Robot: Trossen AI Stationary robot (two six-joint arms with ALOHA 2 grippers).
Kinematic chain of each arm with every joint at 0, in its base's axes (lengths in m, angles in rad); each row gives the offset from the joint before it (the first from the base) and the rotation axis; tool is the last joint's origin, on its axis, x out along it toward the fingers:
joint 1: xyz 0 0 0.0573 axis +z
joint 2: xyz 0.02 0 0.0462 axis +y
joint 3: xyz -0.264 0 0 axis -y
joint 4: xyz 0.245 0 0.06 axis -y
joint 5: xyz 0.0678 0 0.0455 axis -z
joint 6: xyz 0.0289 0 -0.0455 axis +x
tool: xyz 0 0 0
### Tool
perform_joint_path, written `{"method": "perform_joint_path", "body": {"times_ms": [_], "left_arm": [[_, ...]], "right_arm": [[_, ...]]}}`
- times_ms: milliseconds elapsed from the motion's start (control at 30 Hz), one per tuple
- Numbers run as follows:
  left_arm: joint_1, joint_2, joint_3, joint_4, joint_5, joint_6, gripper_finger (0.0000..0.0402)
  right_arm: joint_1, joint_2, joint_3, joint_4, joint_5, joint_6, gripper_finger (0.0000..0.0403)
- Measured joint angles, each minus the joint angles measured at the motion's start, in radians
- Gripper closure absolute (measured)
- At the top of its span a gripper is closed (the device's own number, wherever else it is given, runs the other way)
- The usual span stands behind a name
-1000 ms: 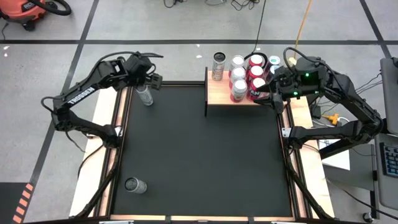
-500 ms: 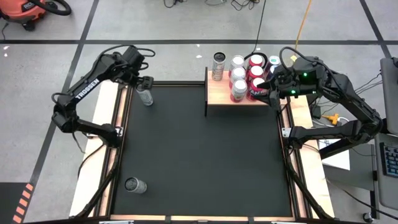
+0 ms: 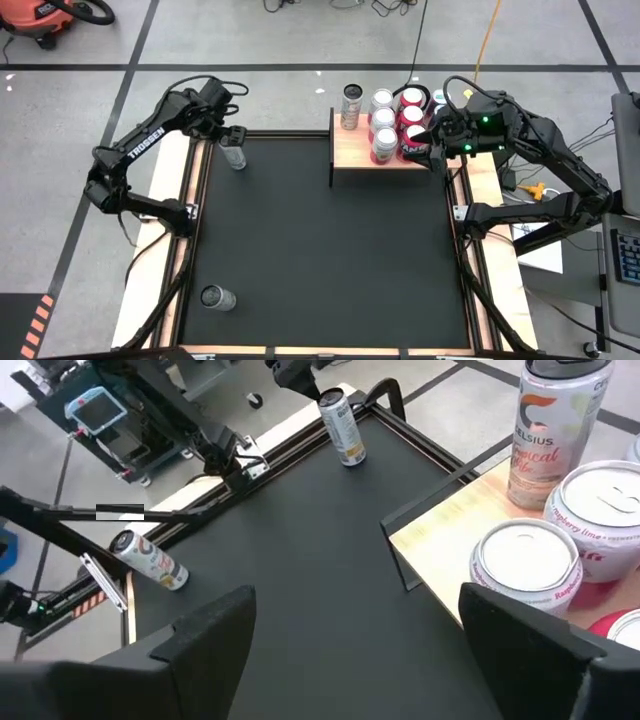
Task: Place canned beverage on shelf
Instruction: Put the top white yellow soda can on the shelf aligned with the other white yellow soda can
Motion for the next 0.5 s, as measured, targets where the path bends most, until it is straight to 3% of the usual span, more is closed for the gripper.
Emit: {"method": "perform_joint_path", "body": {"times_ms": [267,500], "left_arm": [[0.034,0.052,0.0,0.033,0.03,0.033,0.0009],[0.04,0.139,0.0,0.042,-0.011,0.025,0.0002]], "right_arm": [[0.0,0.002,0.0,0.0,0.0,-0.014,0.0074],[0.0,0.002,0.0,-0.009,0.0,-0.005,0.0074]]}}
